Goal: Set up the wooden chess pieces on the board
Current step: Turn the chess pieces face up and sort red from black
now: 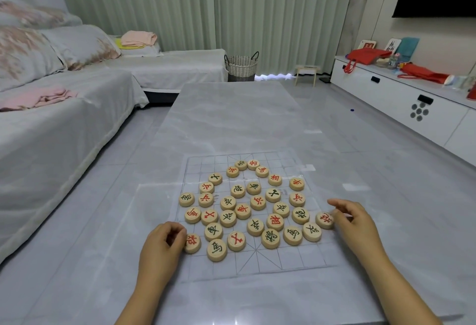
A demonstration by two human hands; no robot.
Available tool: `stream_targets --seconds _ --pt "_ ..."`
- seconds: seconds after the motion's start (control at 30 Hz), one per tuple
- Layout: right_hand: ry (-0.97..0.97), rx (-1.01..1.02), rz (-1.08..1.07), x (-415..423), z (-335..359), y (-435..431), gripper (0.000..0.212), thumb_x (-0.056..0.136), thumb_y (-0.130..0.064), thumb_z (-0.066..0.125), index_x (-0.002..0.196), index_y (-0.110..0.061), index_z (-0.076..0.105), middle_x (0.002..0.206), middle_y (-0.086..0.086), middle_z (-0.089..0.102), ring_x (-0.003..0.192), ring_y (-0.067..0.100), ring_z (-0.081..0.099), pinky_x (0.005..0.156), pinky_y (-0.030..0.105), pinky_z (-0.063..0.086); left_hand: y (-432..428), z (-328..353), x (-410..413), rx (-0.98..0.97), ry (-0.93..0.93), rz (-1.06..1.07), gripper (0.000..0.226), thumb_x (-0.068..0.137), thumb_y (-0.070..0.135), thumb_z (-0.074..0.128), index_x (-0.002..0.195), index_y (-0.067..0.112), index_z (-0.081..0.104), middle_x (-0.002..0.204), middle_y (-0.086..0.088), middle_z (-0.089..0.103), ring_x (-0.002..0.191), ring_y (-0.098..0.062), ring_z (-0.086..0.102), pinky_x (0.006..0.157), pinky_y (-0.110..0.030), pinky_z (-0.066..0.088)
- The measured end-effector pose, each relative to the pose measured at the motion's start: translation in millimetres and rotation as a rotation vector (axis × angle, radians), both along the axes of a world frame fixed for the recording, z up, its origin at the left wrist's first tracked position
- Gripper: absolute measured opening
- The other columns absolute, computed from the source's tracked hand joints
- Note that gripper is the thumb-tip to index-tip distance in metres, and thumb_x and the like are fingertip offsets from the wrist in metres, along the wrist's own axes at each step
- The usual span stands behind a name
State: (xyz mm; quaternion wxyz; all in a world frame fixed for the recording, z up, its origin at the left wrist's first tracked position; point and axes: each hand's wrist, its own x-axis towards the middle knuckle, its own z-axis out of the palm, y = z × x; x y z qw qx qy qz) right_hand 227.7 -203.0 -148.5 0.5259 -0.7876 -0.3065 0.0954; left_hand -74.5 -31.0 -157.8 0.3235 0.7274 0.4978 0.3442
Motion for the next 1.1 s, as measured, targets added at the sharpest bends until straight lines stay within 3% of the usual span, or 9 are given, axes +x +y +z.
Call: stream_targets --seconds 0.13,0.23,0.4,0.67,0.8,0.87,0.93,1.1 --pt "-0.112 -0.265 0.103 5 -6 -6 0.032 0.088 -0.012 0.059 0.119 -0.015 0.06 0.126 0.004 0.052 0.116 0.023 0.048 0.097 0.031 0.039 0 0 0 0.004 0.005 -0.003 0.018 0.084 0.008 0.06 0.071 0.02 0.06 0.077 -0.001 0.063 0.074 -0.016 0.057 0.061 -0.025 0.042" --pt "-0.223 -0.384 0.139 1 -7 -6 0.034 0.086 -0.014 0.061 0.12 -0.013 0.059 0.122 0.004 0.057 0.113 0.022 0.048 0.093 0.026 0.038 -1 0 0 0.009 0.009 -0.004 0.018 0.084 0.009 0.06 0.071 0.02 0.06 0.077 0.0 0.062 0.074 -0.015 0.057 0.061 -0.024 0.041" --pt "-0.221 -0.363 0.081 -3 -6 -3 0.033 0.085 -0.019 0.064 0.117 -0.013 0.059 0.112 0.004 0.058 0.102 0.02 0.053 0.087 0.029 0.044 0 0 0 0.014 0.019 0.002 0.019 0.085 0.009 0.06 0.071 0.022 0.059 0.077 0.002 0.062 0.074 -0.013 0.056 0.06 -0.024 0.041" --pt "-0.241 -0.32 0.051 2 -5 12 0.031 0.086 -0.02 0.062 0.116 -0.011 0.059 0.108 0.001 0.056 0.084 0.012 0.05 0.074 0.023 0.037 -1 0 1 0.022 0.021 0.0 0.021 0.085 0.009 0.06 0.07 0.025 0.058 0.077 0.004 0.061 0.074 -0.012 0.056 0.061 -0.024 0.042" --pt "-0.211 -0.349 0.04 6 -4 22 0.033 0.087 -0.025 0.06 0.119 -0.017 0.057 0.119 0.003 0.059 0.093 0.015 0.054 0.075 0.027 0.04 -1 0 1 0.018 0.019 0.001 0.022 0.085 0.009 0.059 0.07 0.025 0.058 0.078 0.003 0.062 0.075 -0.012 0.056 0.062 -0.024 0.042" --pt "-0.181 -0.335 0.025 4 -3 23 0.038 0.088 -0.025 0.059 0.124 -0.017 0.053 0.127 0.005 0.055 0.106 0.021 0.054 0.083 0.031 0.043 -1 0 1 0.017 0.017 0.001 0.021 0.085 0.01 0.059 0.071 0.025 0.058 0.079 0.003 0.062 0.075 -0.012 0.056 0.062 -0.023 0.042" --pt "-0.268 -0.26 0.011 -5 -4 23 0.037 0.087 -0.018 0.059 0.124 -0.015 0.054 0.129 0.007 0.051 0.113 0.024 0.047 0.092 0.031 0.04 -1 -1 1 0.024 0.015 0.001 0.019 0.085 0.01 0.059 0.071 0.024 0.059 0.078 0.003 0.062 0.075 -0.013 0.056 0.062 -0.025 0.043" --pt "-0.5 -0.237 0.349 -47 0 37 0.029 0.089 -0.019 0.057 0.118 -0.018 0.061 0.123 -0.003 0.057 0.115 0.015 0.042 0.092 0.02 0.029 -1 1 1 0.033 0.038 -0.001 0.018 0.085 0.01 0.06 0.073 0.024 0.059 0.08 0.004 0.061 0.077 -0.011 0.056 0.062 -0.022 0.042"
